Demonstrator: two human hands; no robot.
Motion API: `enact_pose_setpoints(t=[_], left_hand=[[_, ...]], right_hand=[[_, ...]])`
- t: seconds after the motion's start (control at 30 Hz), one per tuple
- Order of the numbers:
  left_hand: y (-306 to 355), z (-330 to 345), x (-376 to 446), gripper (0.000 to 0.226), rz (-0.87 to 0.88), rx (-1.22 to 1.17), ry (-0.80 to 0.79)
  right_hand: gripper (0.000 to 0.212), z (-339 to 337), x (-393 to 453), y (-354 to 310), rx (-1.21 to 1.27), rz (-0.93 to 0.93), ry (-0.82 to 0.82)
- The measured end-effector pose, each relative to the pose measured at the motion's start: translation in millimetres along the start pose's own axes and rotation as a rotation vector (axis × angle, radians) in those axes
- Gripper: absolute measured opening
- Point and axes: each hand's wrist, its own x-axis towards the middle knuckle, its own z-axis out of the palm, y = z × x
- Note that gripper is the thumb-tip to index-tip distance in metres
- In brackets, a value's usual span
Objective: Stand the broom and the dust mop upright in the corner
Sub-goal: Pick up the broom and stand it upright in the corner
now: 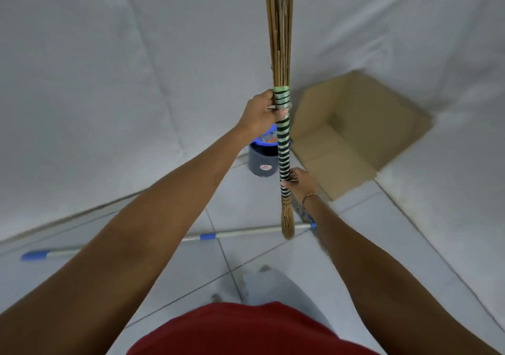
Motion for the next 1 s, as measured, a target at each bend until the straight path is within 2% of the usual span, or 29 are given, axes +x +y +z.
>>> enact_pose_setpoints(t=[0.2,0.4,0.53,0.77,1.0], left_hand=[[22.6,148.8,20.5,0.041,0.042,-0.027,-0.236],[15.3,306.2,58.6,0.035,0.001,0.009,-0.449],[10.2,378.7,77.1,0.028,-0.006,0.052,-0.541],[-2.2,412.4,125.5,0.034,-0.016,0.063,-0.429],[-28.9,420.8,242.9,0.028,-0.05,-0.004,-0.358]], right_hand=[[0.029,-90.4,-20.4,95.0,0.022,0.181,0.153],[0.028,-170.4,-33.4,207.1,0.05,0.342,0.247],[0.028,-202.3,-25.5,264.0,0.109,0.375,0.226],[0.028,-230.9,37.7,296.6,0.139,0.352,0.133],[0.028,-253.8,165.9,302.8,0.18,0.319,0.096]])
